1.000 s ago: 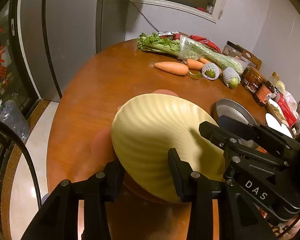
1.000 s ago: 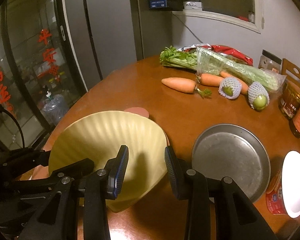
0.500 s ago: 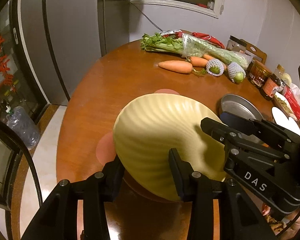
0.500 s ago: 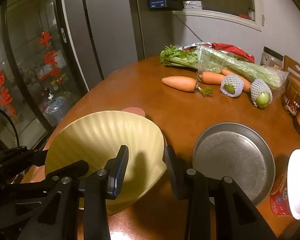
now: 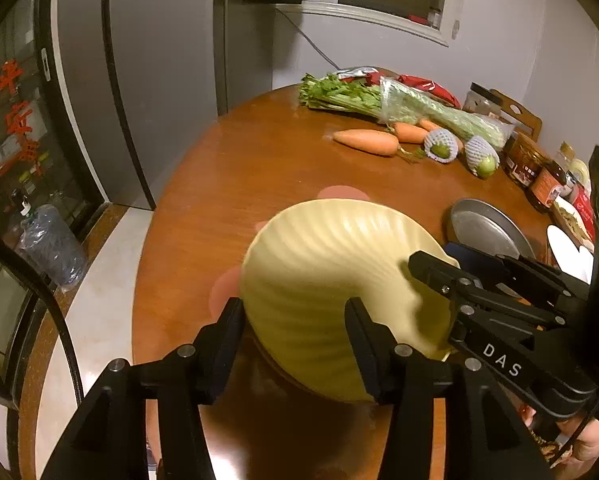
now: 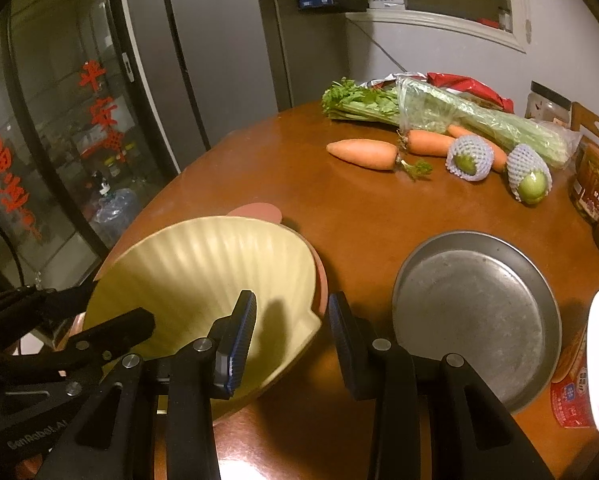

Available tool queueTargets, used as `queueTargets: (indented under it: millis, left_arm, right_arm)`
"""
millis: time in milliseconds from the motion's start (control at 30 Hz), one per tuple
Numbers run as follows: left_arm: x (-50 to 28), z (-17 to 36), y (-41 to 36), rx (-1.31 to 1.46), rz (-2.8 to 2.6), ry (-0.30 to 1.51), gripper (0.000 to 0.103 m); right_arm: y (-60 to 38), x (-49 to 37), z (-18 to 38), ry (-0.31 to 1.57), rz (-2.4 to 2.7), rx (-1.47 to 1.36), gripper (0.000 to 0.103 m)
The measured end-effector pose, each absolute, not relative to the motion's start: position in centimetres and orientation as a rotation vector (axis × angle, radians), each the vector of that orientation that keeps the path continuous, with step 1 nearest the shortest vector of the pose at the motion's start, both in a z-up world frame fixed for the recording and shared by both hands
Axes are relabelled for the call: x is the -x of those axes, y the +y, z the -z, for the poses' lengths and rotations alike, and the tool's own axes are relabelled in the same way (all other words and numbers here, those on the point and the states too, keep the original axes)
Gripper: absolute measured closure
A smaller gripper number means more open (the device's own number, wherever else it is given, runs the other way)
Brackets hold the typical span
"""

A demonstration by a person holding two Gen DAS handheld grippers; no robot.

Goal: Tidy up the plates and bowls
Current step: 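Lower the shell plate onto the pink plate with the left tool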

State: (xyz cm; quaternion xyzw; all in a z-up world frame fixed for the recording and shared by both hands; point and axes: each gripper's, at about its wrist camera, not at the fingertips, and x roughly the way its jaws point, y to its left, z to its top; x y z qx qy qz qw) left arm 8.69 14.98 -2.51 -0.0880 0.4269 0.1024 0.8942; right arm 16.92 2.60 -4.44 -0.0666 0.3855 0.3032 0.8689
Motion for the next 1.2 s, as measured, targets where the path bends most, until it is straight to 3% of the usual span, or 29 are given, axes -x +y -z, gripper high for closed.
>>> queueTargets:
  millis: [400, 600, 1200]
  left_arm:
    - [-6.6, 2.7, 16.6, 0.199, -0.272, 0.891, 0.051]
    - [-5.0, 2.9, 17.4, 0.242, -0.257, 0.884, 0.044]
    - [-8.8, 5.0, 16.8, 0.276, -0.135, 0.92, 0.044]
  right_arm:
    - [2.7, -16.9, 4.7, 0.81, -0.642, 0.148, 0.062]
    - [3.0, -16.4, 4.9, 0.814, -0.648, 0.165, 0.062]
    - [2.7, -14.7, 5.4, 0.816, -0.635, 0.19, 0.062]
